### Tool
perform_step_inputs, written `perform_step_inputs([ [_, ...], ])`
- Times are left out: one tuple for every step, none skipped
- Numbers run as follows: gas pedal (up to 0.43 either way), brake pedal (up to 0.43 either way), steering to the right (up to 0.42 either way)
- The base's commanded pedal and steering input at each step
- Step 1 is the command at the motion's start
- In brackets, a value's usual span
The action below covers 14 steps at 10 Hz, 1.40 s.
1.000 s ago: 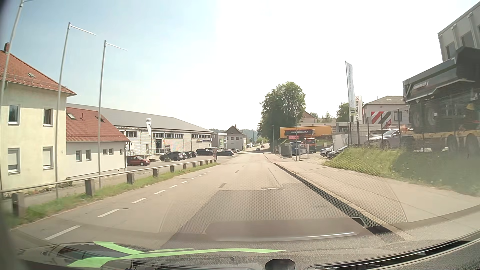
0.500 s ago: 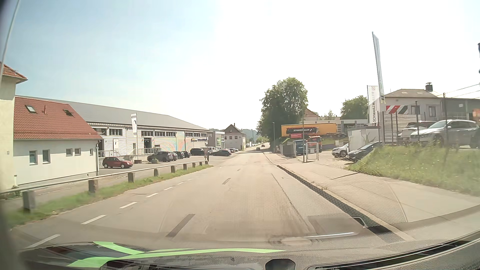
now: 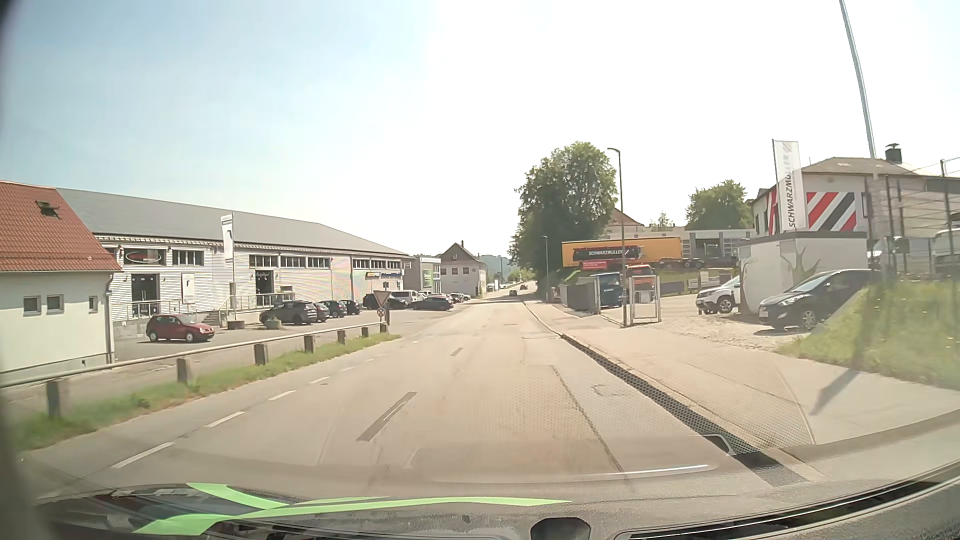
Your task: Follow the waypoints while adhering to traffic rules and regulations
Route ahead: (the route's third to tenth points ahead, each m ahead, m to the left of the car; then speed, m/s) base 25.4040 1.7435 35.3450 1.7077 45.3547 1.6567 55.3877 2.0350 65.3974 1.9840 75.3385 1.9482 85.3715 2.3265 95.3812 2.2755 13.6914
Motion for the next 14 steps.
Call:
perform_step_inputs([
  [0.000, 0.000, -0.002],
  [0.000, 0.000, -0.002],
  [0.000, 0.000, -0.002],
  [0.000, 0.000, -0.004],
  [0.000, 0.000, -0.004],
  [0.000, 0.000, -0.004],
  [0.000, 0.000, -0.005],
  [0.000, 0.000, -0.004],
  [0.000, 0.000, -0.005],
  [0.000, 0.000, -0.004],
  [0.000, 0.000, -0.004],
  [0.000, 0.000, -0.004],
  [0.000, 0.000, -0.005],
  [0.000, 0.000, -0.005],
])
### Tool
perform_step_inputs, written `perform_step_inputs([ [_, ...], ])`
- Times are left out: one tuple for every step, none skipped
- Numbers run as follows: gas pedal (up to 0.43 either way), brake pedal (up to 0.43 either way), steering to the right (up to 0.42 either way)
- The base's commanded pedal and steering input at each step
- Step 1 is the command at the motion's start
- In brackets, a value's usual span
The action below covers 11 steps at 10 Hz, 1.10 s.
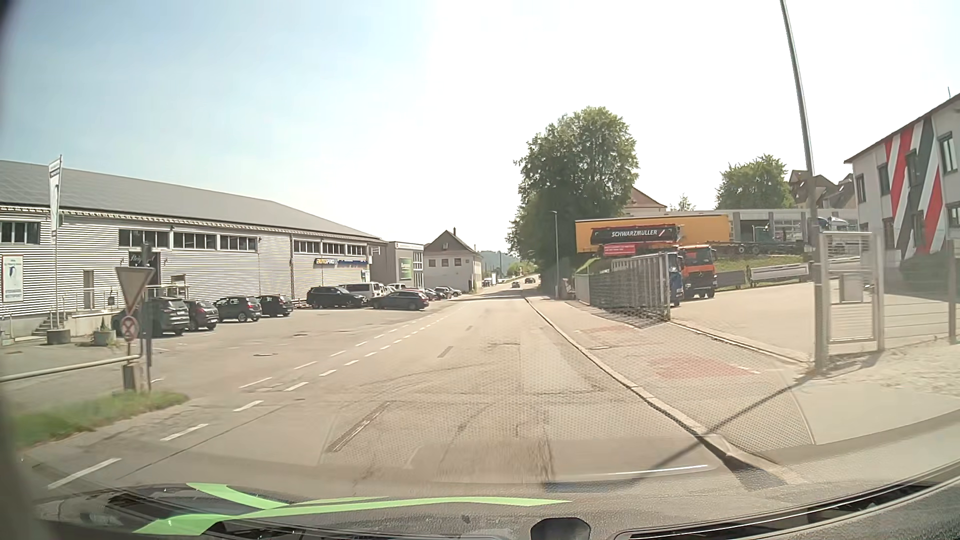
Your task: Follow the waypoints while adhering to traffic rules and regulations
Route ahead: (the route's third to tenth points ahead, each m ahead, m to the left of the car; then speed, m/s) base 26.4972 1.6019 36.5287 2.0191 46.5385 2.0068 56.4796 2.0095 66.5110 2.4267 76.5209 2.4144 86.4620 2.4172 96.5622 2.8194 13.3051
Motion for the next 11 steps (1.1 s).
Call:
perform_step_inputs([
  [0.000, 0.000, -0.005],
  [0.000, 0.000, -0.005],
  [0.000, 0.000, -0.005],
  [0.000, 0.000, -0.005],
  [0.000, 0.000, -0.005],
  [0.000, 0.000, -0.005],
  [0.000, 0.000, -0.005],
  [0.000, 0.000, -0.006],
  [0.000, 0.000, -0.005],
  [0.000, 0.000, -0.006],
  [0.000, 0.000, -0.006],
])
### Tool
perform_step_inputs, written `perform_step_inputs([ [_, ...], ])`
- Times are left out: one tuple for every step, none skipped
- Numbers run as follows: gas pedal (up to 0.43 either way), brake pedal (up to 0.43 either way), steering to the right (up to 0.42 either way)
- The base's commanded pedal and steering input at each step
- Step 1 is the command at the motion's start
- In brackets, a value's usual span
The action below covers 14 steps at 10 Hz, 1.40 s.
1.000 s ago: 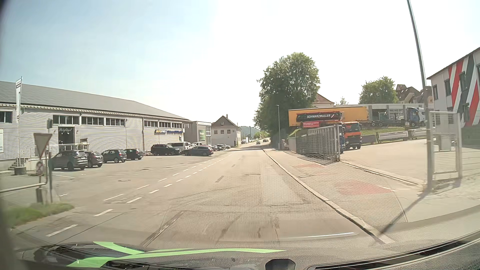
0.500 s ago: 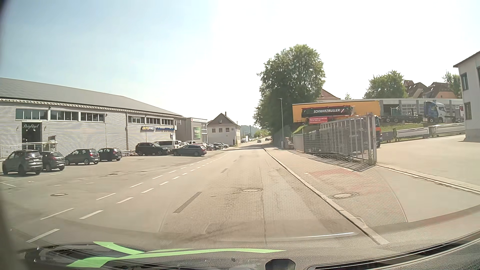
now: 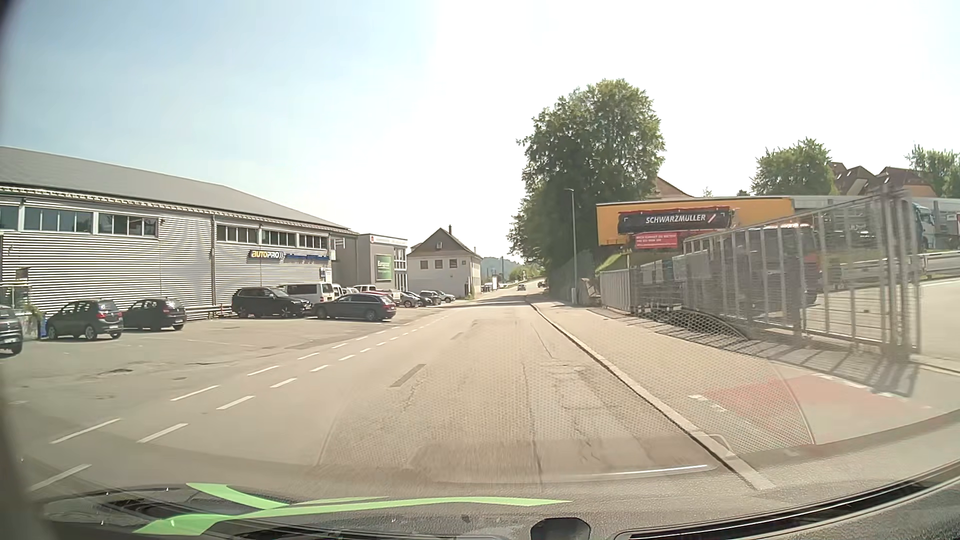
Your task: Follow the waypoints while adhering to traffic rules and regulations
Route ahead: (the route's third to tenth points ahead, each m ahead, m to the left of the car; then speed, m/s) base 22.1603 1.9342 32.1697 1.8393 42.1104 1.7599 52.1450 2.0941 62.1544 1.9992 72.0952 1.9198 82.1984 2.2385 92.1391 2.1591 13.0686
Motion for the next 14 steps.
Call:
perform_step_inputs([
  [0.000, 0.000, -0.007],
  [0.000, 0.000, -0.007],
  [0.000, 0.000, -0.007],
  [0.000, 0.000, -0.007],
  [0.000, 0.000, -0.007],
  [0.000, 0.000, -0.007],
  [0.000, 0.000, -0.007],
  [0.000, 0.000, -0.007],
  [0.000, 0.000, -0.007],
  [0.000, 0.000, -0.007],
  [0.000, 0.000, -0.007],
  [0.000, 0.000, -0.007],
  [0.000, 0.000, -0.007],
  [0.000, 0.000, -0.007],
])
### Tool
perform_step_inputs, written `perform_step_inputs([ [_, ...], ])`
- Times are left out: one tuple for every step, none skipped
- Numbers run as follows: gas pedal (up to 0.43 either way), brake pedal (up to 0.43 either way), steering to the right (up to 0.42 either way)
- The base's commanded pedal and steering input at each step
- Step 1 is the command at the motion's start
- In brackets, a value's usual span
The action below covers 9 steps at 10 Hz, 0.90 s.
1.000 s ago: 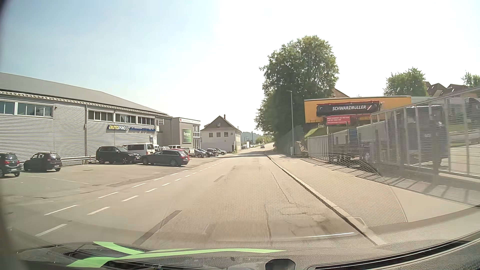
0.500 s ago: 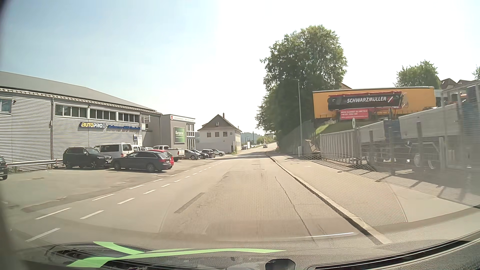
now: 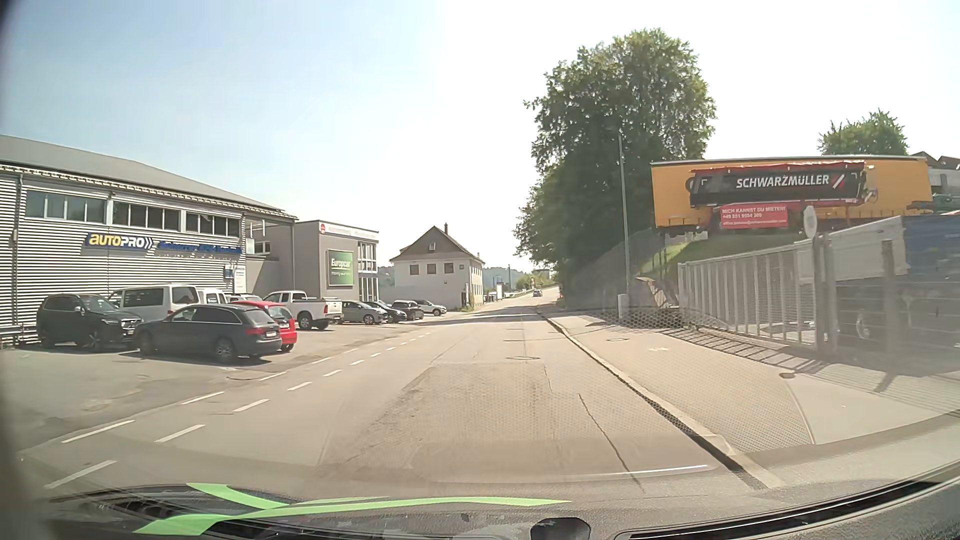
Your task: Follow the waypoints while adhering to traffic rules and regulations
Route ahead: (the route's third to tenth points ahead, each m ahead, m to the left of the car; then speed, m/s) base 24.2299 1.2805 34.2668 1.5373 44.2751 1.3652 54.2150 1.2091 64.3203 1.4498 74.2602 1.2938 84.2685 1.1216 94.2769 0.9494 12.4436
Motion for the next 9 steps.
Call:
perform_step_inputs([
  [0.000, 0.000, -0.006],
  [0.000, 0.000, -0.005],
  [0.000, 0.000, -0.004],
  [0.000, 0.000, -0.003],
  [0.000, 0.000, -0.002],
  [0.000, 0.000, -0.002],
  [0.000, 0.000, -0.002],
  [0.000, 0.000, -0.002],
  [0.000, 0.000, -0.002],
])
